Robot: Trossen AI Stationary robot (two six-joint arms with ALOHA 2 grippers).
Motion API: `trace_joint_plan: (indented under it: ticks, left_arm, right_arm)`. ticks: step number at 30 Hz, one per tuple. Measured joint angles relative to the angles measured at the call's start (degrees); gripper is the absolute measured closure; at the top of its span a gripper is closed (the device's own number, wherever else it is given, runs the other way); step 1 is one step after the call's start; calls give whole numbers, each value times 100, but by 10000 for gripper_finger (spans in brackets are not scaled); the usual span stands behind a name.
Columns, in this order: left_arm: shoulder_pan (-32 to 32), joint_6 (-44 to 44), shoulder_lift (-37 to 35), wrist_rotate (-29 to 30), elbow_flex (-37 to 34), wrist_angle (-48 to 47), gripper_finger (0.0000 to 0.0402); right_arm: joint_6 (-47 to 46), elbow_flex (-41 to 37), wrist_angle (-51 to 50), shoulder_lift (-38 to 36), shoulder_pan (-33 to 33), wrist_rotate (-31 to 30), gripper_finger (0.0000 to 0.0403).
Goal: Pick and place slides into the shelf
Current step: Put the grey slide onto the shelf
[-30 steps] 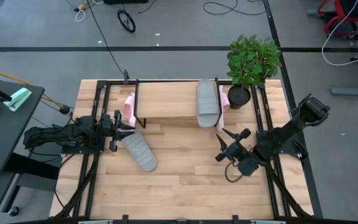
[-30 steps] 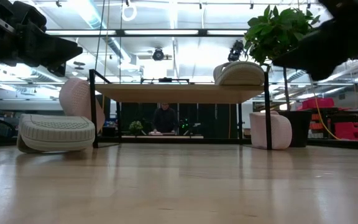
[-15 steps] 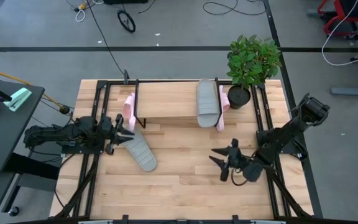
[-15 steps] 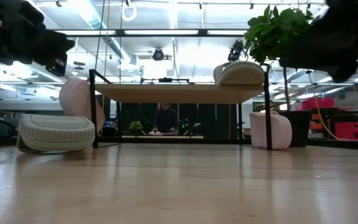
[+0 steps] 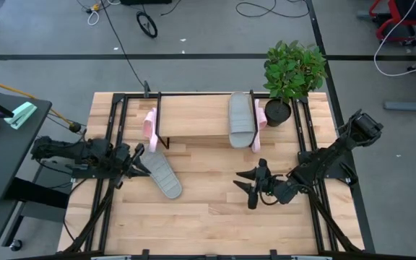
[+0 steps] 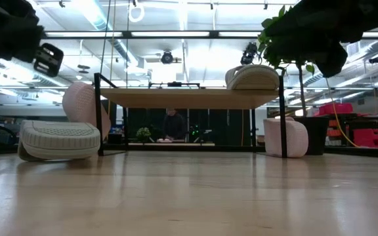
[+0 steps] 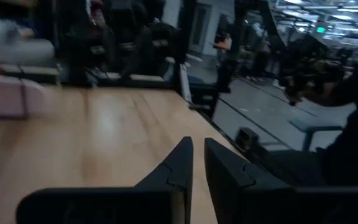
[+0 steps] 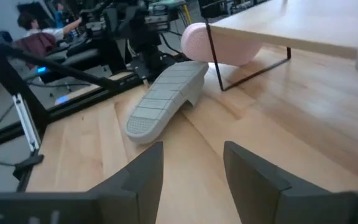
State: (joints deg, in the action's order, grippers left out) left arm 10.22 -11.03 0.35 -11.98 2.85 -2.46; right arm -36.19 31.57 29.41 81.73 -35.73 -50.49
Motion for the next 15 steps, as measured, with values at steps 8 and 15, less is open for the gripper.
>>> trace_joint_plan:
  ticks: [8, 15]
  left_arm:
    - [796, -484, -1, 353, 28, -196, 385]
    - [1566, -584, 0, 746, 181, -670, 397]
  right_arm:
    - [-504, 534, 216, 912, 19, 107, 230]
    - [72, 1932, 7, 2128, 164, 312, 230]
